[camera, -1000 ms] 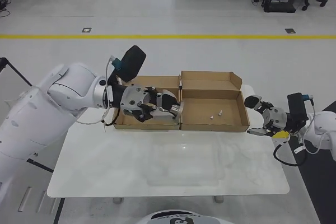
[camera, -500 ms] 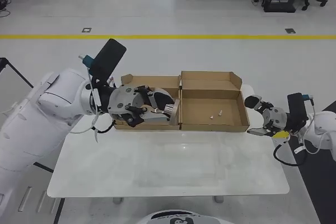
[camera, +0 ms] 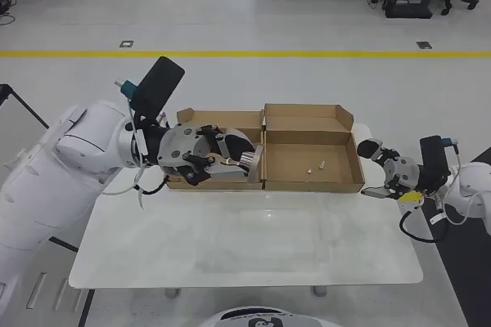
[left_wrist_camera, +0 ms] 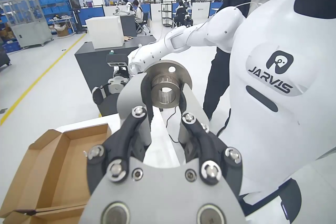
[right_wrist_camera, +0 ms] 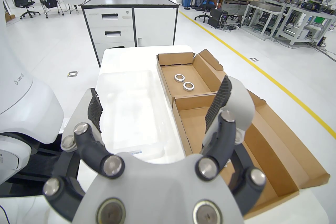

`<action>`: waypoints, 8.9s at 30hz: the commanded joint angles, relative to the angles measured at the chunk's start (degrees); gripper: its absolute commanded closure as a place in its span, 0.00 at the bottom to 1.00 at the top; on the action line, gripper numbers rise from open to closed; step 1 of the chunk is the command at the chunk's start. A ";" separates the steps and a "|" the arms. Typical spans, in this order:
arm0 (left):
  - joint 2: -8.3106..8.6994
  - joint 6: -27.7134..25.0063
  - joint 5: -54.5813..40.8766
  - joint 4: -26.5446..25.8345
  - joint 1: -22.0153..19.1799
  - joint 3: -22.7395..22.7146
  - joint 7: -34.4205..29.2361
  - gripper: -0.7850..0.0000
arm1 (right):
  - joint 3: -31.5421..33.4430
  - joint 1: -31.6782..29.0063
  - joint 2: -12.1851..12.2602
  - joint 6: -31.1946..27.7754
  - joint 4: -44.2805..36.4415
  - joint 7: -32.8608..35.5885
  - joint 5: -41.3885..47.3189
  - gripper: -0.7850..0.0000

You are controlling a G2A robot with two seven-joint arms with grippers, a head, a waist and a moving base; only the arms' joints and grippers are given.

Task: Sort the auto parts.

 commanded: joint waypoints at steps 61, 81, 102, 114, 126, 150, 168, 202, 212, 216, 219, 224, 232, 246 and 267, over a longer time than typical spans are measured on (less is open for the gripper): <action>-19.73 -0.21 -38.17 -9.92 23.97 -25.30 -15.15 1.00 | 0.00 0.00 0.00 0.00 0.00 -0.06 -0.01 0.00; -22.66 -0.21 -21.69 -3.62 25.64 -26.19 -15.15 1.00 | 0.00 0.00 0.00 0.00 0.00 -0.06 -0.01 0.00; -22.45 -0.21 -31.42 -7.40 25.88 -27.40 -15.15 1.00 | 0.00 0.00 0.00 0.00 0.00 -0.06 -0.01 0.00; -22.94 -0.21 -31.14 -7.32 26.18 -27.27 -15.15 1.00 | 0.00 0.00 0.00 0.00 0.00 -0.06 -0.01 0.00; -22.94 -0.21 -31.14 -7.32 26.18 -27.27 -15.15 1.00 | 0.00 0.00 0.00 0.00 0.00 -0.06 -0.01 0.00; -23.65 7.00 -18.14 -5.28 24.17 -22.69 -13.71 1.00 | 0.00 0.00 0.00 0.00 0.00 -0.06 -0.01 0.00; -24.83 5.85 3.47 12.36 10.98 -19.58 -12.97 1.00 | 0.00 0.00 0.00 0.00 0.00 -0.06 -0.01 0.00; -23.90 7.01 40.02 37.77 -6.87 -9.26 -22.37 1.00 | 0.00 0.00 0.00 0.00 0.00 -0.06 -0.01 0.00; -22.04 6.29 49.66 41.92 -8.41 -3.93 -21.65 1.00 | 0.00 0.00 0.00 0.00 0.00 -0.06 -0.01 0.00; -21.75 5.57 52.61 43.60 -10.24 0.09 -20.93 1.00 | 0.00 0.00 0.00 0.00 0.00 -0.06 -0.01 0.00; -21.90 4.97 53.75 45.82 -11.89 3.08 -20.32 1.00 | 0.00 0.00 0.00 0.00 0.00 -0.06 -0.01 0.00; -22.70 4.04 55.09 49.92 -14.33 8.11 -19.40 1.00 | 0.00 0.00 0.00 0.00 0.00 -0.06 -0.01 0.00; -24.30 2.24 57.77 56.93 -16.63 14.35 -17.59 1.00 | 0.00 0.00 0.00 0.00 0.00 -0.06 -0.01 0.00; -27.38 -0.08 63.15 67.22 -17.02 19.58 -13.48 1.00 | 0.00 0.00 0.00 0.00 0.00 -0.06 -0.01 0.00; -30.18 -0.21 61.93 71.48 -20.07 21.47 -15.06 1.00 | 0.00 0.00 0.00 0.00 0.00 -0.06 -0.01 0.00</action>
